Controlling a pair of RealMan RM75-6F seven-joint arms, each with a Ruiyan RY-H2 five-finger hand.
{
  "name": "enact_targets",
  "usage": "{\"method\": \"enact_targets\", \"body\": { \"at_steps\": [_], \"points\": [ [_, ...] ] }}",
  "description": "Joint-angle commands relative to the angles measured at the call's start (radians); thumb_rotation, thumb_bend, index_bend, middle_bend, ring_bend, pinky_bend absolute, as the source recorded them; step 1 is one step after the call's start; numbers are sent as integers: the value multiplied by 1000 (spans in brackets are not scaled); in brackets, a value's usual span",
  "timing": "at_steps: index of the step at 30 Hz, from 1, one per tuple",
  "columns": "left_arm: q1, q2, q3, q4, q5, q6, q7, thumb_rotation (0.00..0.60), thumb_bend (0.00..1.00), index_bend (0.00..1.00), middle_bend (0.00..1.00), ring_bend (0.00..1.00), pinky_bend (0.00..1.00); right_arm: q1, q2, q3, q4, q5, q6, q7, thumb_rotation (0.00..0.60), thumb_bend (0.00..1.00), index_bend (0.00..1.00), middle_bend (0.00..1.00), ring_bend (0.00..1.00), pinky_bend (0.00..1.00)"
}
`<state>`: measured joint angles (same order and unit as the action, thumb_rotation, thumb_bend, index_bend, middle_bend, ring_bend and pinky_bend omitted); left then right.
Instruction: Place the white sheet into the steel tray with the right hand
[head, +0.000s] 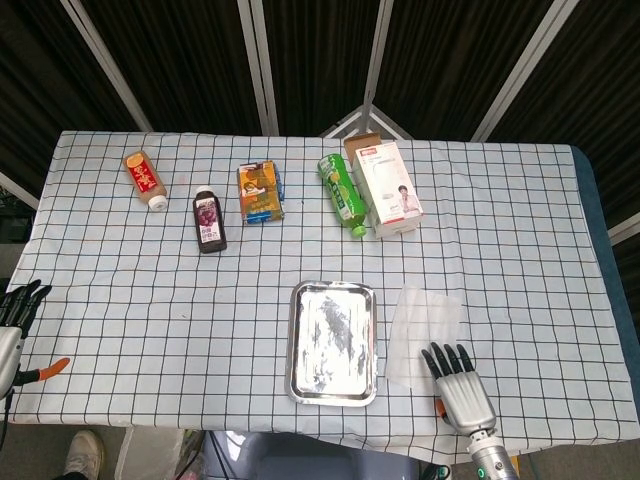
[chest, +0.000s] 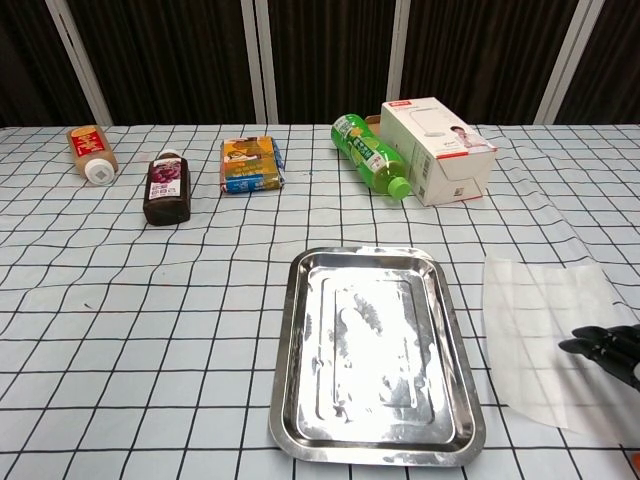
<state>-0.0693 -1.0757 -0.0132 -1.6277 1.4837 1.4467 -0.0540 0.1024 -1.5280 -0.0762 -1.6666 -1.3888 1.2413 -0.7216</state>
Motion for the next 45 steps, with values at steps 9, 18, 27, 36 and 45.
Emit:
{"method": "enact_targets", "body": {
  "at_steps": [9, 18, 27, 36, 45],
  "points": [
    [0, 1, 0, -1, 1, 1, -3, 600, 0, 0, 0, 0, 0, 4, -15, 2, 21, 10, 7, -10, 600, 416, 0, 0, 0, 0],
    [0, 1, 1, -2, 2, 1, -2, 600, 0, 0, 0, 0, 0, 4, -1, -2, -5, -7, 27, 2, 600, 430, 0, 0, 0, 0],
    [1, 1, 1, -2, 1, 1, -1, 600, 0, 0, 0, 0, 0, 10, 12, 2, -31, 2, 28, -1, 600, 509, 0, 0, 0, 0],
    [0, 1, 1, -3, -2, -2, -1, 600, 0, 0, 0, 0, 0, 19, -6, 17, -9, 33, 17, -6, 600, 510, 0, 0, 0, 0],
    [1, 1, 1, -3, 2, 1, -4, 600, 0, 0, 0, 0, 0, 28, -43, 25, 55, -71, 70, 116, 600, 511, 474, 104, 15, 0]
  ]
}}
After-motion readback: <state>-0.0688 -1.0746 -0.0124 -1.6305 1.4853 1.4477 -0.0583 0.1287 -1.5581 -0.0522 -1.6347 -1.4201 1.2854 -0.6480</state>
